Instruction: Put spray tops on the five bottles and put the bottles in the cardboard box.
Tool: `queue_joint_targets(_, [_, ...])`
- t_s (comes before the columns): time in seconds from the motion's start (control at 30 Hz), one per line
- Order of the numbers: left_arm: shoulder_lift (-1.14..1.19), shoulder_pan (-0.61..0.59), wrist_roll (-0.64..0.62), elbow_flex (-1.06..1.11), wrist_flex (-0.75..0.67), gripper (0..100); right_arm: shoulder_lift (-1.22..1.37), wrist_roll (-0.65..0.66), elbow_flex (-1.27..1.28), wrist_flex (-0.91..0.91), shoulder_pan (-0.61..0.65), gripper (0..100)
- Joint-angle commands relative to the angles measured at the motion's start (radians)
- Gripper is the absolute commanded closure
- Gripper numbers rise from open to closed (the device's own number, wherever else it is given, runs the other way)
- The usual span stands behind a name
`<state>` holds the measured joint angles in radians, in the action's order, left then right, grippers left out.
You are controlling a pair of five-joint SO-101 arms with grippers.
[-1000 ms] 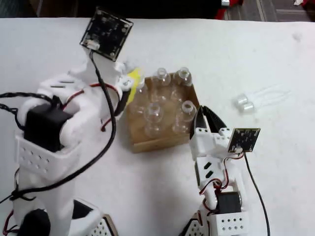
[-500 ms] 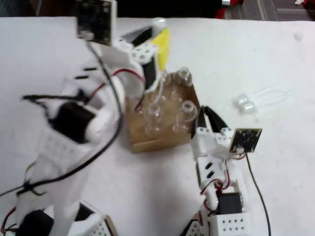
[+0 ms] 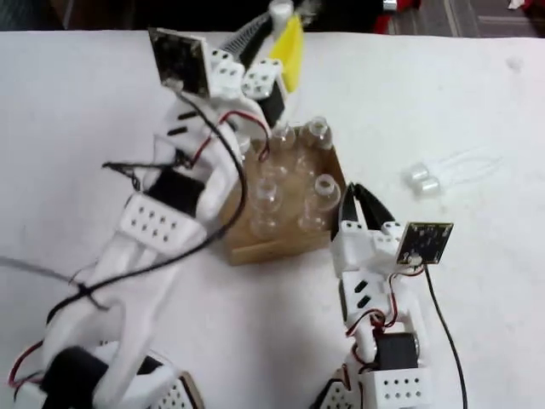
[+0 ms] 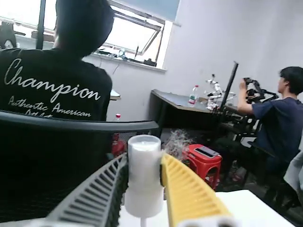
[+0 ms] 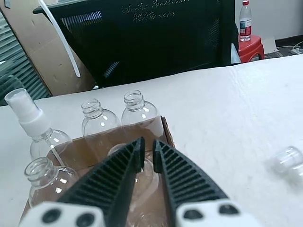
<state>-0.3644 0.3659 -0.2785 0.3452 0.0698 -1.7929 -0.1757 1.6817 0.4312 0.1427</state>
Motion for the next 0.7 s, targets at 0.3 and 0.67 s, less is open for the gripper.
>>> queue_joint_targets(0.3, [0.162, -0.061, -0.002, -0.101, -0.038, 98, -0.008, 0.031, 0.008, -0.025, -0.012, 98.1])
queue_joint_targets(0.67, [0.165, -0.048, 0.048, 0.000, -0.152, 98, -0.007, 0.071, 0.008, -0.025, -0.012, 98.1])
